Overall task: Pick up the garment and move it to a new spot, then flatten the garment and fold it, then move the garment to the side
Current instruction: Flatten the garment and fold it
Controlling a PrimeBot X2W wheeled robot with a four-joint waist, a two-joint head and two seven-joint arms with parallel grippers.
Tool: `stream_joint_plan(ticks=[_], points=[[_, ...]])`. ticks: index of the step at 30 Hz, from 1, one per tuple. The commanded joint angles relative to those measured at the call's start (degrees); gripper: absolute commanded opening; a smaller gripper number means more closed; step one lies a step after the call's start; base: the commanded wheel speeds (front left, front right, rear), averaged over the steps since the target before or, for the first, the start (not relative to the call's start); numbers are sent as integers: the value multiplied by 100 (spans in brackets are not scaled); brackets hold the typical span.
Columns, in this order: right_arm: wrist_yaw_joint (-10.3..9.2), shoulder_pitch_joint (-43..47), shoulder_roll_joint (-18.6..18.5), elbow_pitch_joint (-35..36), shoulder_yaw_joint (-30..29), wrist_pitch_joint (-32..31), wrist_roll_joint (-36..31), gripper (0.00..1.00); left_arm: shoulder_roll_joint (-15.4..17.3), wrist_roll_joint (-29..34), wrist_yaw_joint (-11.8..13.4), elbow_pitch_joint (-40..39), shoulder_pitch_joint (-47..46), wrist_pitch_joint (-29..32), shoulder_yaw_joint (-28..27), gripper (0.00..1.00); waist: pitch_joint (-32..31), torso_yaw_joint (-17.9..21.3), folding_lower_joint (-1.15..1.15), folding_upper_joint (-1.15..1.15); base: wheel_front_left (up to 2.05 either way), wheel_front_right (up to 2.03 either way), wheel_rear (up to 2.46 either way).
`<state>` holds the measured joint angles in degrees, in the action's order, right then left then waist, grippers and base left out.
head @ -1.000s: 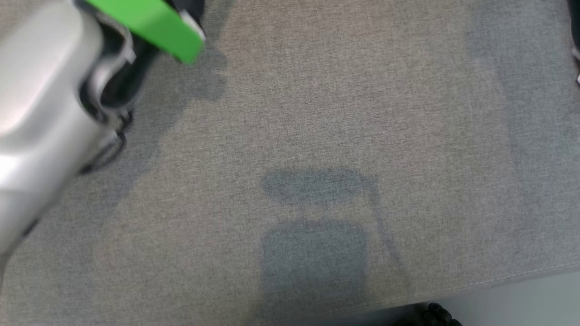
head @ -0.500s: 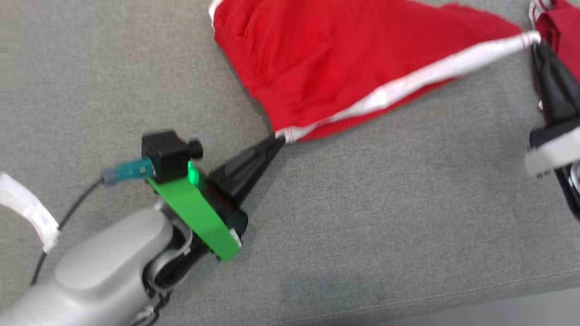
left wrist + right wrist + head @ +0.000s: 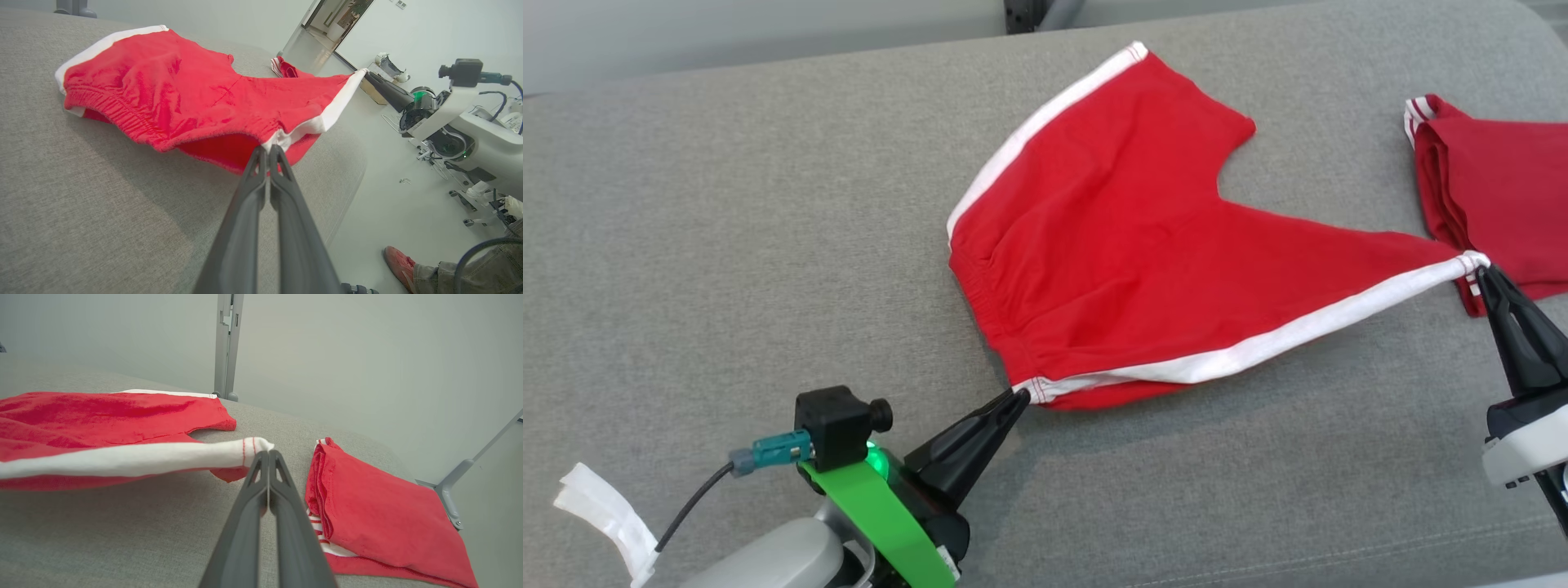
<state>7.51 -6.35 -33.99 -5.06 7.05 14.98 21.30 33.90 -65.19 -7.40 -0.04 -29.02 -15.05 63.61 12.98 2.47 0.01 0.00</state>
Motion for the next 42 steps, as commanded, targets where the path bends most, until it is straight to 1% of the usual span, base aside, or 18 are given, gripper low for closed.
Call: stream_joint_plan(ticks=[1,4,9,13,16,18,21,24,31,37,42], points=[[-6,46,26,67,-14,-28,-33,0,-35,-89,-13,-21,85,-15,-61,0,-162,-116,-1,0,0,0,0],[-6,5,-1,125,-68,-195,-47,0,-219,-258,-14,-36,112,-15,-168,0,-138,-208,-1,0,0,0,0],[-6,-604,-46,-203,101,-584,105,0,-680,-934,-14,49,-94,-14,-422,0,57,-403,-1,0,0,0,0],[-6,-1371,-97,-565,277,-892,157,0,-983,-1488,-14,115,-307,-15,-697,0,321,-599,-1,0,0,0,0],[-6,-1958,-126,-915,376,-991,182,0,-1156,-1862,-14,131,-461,-14,-932,0,524,-757,-1,0,0,0,0],[-6,-2341,-205,-1120,510,-1073,105,0,-1251,-2099,-14,156,-569,-3,-1036,0,670,-876,-1,0,0,0,0],[-6,-2933,-251,-1403,702,-1183,160,0,-1364,-2384,-14,222,-737,4,-1207,0,879,-1020,-1,0,0,0,0],[-6,-3505,-278,-1700,985,-1307,195,0,-1546,-2681,-15,292,-850,54,-1381,0,1082,-1140,-1,0,0,0,0],[-6,-4777,-139,-2614,1729,-1318,456,0,-1767,-2960,-15,895,-1125,402,-1586,0,1491,-1329,-1,0,0,0,0],[-6,-5645,-51,-3357,2318,-1137,552,0,-1964,-2953,-15,1081,-1369,579,-1755,0,1773,-1490,-1,0,0,0,0],[-6,-6227,24,-3892,2687,-917,621,0,-2092,-2843,-15,1248,-1536,683,-1836,0,1973,-1578,-1,0,0,0,0]])
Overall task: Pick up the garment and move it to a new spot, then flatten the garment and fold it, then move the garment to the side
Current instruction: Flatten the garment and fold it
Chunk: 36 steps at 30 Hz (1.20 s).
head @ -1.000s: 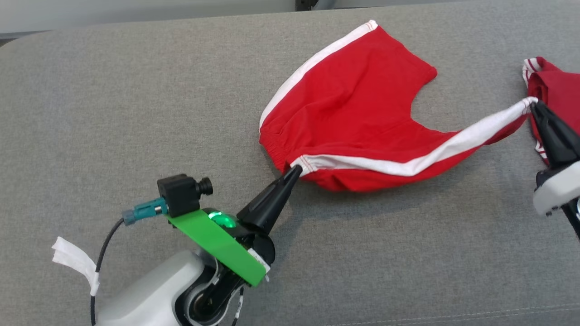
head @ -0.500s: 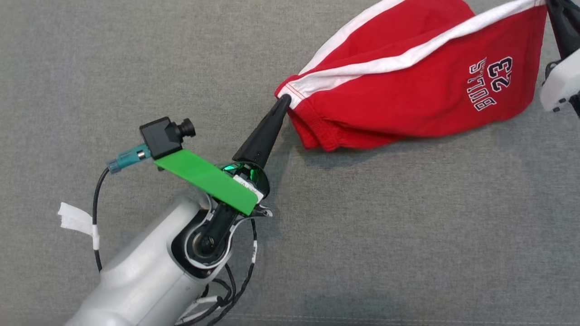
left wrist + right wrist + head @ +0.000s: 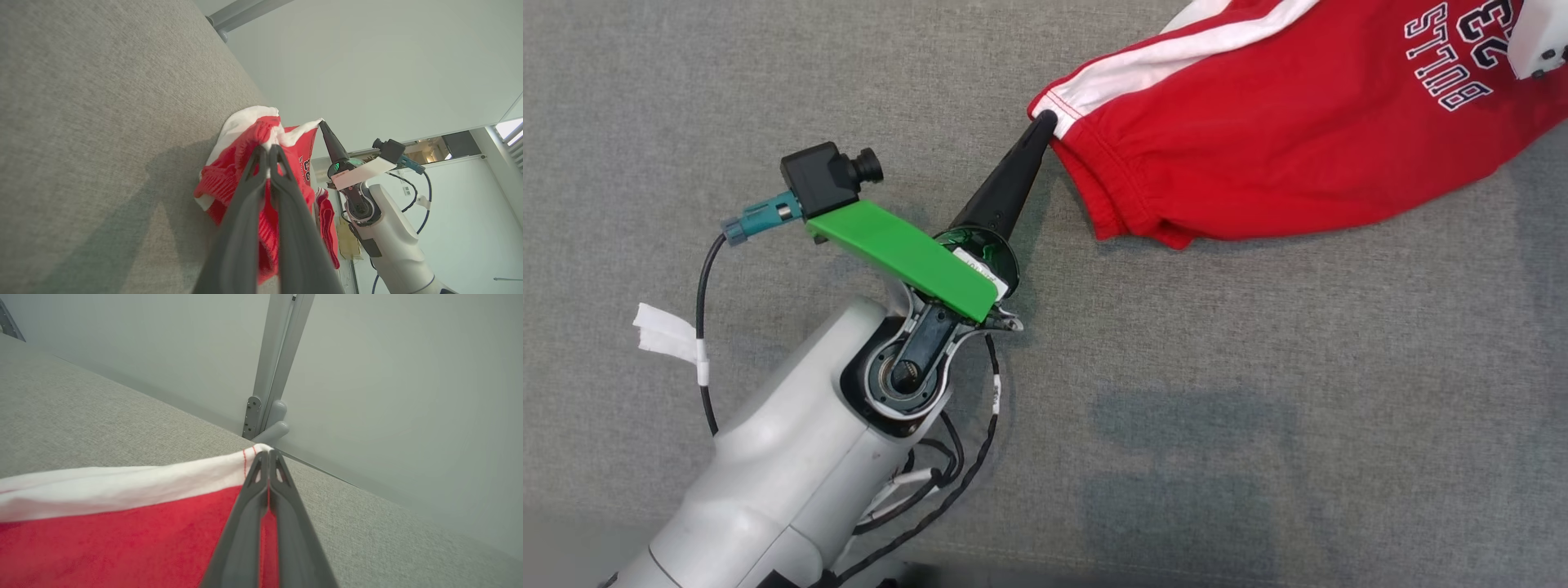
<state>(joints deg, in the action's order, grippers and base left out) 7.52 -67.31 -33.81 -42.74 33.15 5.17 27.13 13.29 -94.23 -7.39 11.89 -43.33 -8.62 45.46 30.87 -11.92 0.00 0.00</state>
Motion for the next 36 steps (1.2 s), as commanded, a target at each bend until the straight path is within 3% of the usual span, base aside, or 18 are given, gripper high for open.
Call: stream_joint_plan(ticks=[1,16,17,18,19,20,21,25,29,36], points=[[-8,-235,13,-226,146,98,42,0,-48,76,-16,101,-135,46,-32,0,219,-156,0,0,0,0,0],[-8,-1046,283,-1449,763,578,229,0,-206,415,-15,449,-363,62,-13,0,496,-290,0,0,0,0,0],[-8,-1088,313,-1489,796,638,231,13,-202,428,-15,494,-378,60,-10,0,498,-285,0,0,0,0,0],[-8,-1118,334,-1522,820,703,232,39,-193,465,-15,561,-393,40,-8,13,492,-281,0,0,0,0,0],[-8,-1139,359,-1570,827,766,243,95,-190,496,-8,614,-406,13,-1,37,480,-272,0,0,0,0,0],[-8,-1140,382,-1615,832,823,251,100,-192,502,-7,691,-394,-19,-13,81,459,-260,0,0,0,0,0],[-8,-1124,399,-1650,829,874,263,100,-176,537,-4,775,-386,-73,-35,100,425,-246,0,0,0,0,0],[-8,-856,448,-1680,713,990,346,100,-30,919,-2,1096,-315,-372,-5,100,203,-155,0,0,0,0,0],[-8,-335,313,-1235,538,998,329,100,153,1966,52,1451,-230,-625,112,100,-125,-91,0,0,0,0,0],[-8,973,251,-819,-2,1001,920,100,-44,4436,759,773,929,-655,-952,100,-786,-52,0,0,0,0,0]])
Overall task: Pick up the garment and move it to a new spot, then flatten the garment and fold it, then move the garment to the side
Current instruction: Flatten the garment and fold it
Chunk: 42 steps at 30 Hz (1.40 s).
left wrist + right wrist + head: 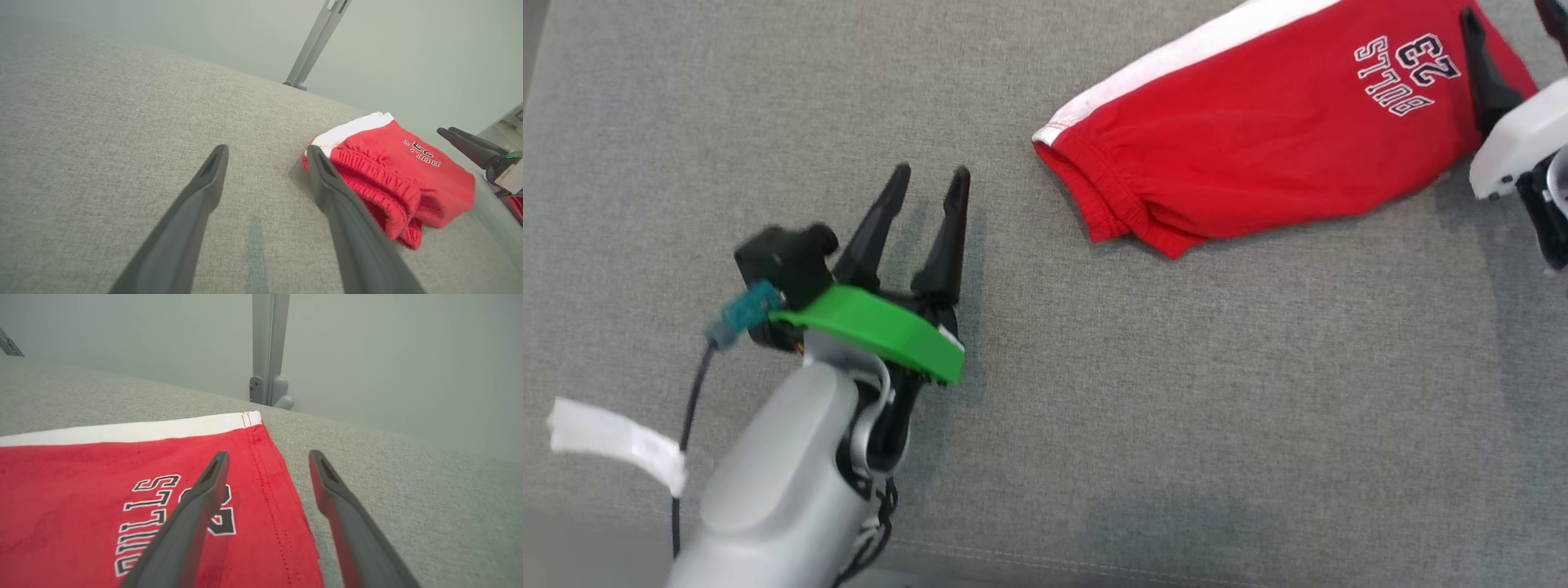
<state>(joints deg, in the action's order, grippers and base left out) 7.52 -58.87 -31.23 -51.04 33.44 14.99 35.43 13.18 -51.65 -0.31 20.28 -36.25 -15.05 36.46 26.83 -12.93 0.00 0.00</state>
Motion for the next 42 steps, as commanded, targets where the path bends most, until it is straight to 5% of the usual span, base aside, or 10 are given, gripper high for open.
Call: stream_joint_plan(ticks=[1,7,12,27,29,30,32,42], points=[[-8,281,-9,10,-43,19,197,100,-82,478,127,-240,428,-12,-184,100,-463,34,0,0,0,0,0],[-8,803,-163,-173,-8,-31,831,100,-491,1934,381,-1110,1745,-14,-584,100,-758,-226,0,0,0,0,0],[-8,854,-301,-405,-50,-105,1102,100,-740,2539,363,-1394,2310,-13,-689,100,-772,-510,0,0,0,0,0],[-8,543,-558,-1512,-99,-886,1512,100,-1028,3210,-20,-1586,2713,-15,-838,100,-488,-1244,0,0,0,0,0],[-8,526,-507,-1659,-97,-951,1528,84,-1029,3180,-31,-1596,2688,-15,-846,100,-470,-1261,0,0,0,0,0],[-8,509,-478,-1713,-110,-963,1554,46,-1029,3171,-33,-1595,2669,-15,-848,100,-463,-1262,0,0,0,0,0],[-8,511,-416,-1794,-116,-984,1567,0,-1030,3173,-25,-1586,2627,-15,-851,100,-455,-1247,0,0,0,0,0],[-10,819,-107,-1601,-214,-437,1882,0,-1027,3361,-12,-1454,2661,-15,-970,100,-728,-746,0,0,0,0,0]])
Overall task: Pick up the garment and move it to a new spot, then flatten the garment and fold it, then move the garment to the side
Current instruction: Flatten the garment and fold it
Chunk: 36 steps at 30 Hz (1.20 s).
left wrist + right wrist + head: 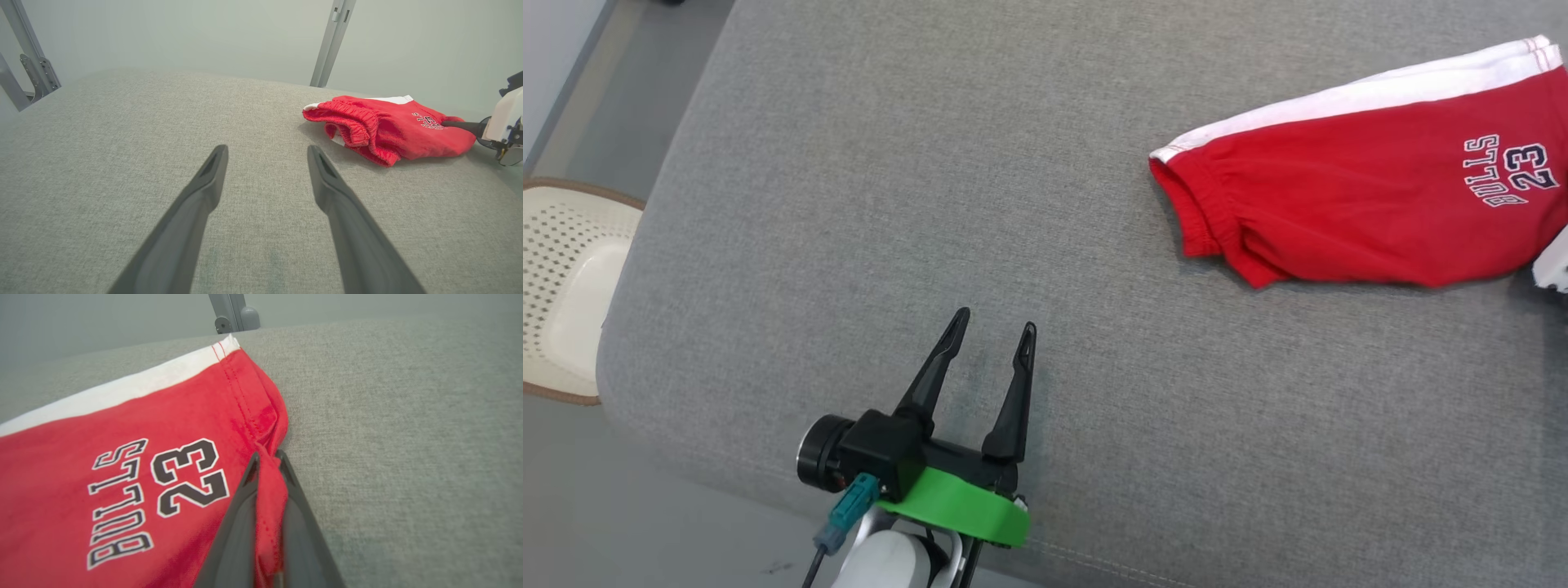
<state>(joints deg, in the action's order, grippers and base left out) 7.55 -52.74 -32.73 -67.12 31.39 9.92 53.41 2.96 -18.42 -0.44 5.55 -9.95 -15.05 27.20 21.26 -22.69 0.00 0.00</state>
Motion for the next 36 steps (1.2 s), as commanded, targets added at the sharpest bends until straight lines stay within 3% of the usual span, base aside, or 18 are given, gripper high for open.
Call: stream_joint_plan(ticks=[1,12,20,29,36], points=[[-14,263,81,69,-6,131,107,0,-6,58,-3,30,46,-15,-67,100,-212,305,0,0,0,0,0],[-14,1120,170,606,-104,495,353,0,-1,312,-87,15,250,-15,-304,100,-608,1020,0,0,0,0,0],[-13,1547,144,1033,-451,525,98,0,1,420,-102,-28,382,-15,-434,100,-751,1488,0,0,0,0,0],[-12,1400,266,1182,-875,527,-601,0,2,422,-129,47,342,-15,-449,100,-862,1593,0,0,0,0,0],[-12,1203,519,1616,-785,528,-1113,0,2,357,-90,97,403,-15,-407,100,-1017,1577,0,0,0,0,0]])
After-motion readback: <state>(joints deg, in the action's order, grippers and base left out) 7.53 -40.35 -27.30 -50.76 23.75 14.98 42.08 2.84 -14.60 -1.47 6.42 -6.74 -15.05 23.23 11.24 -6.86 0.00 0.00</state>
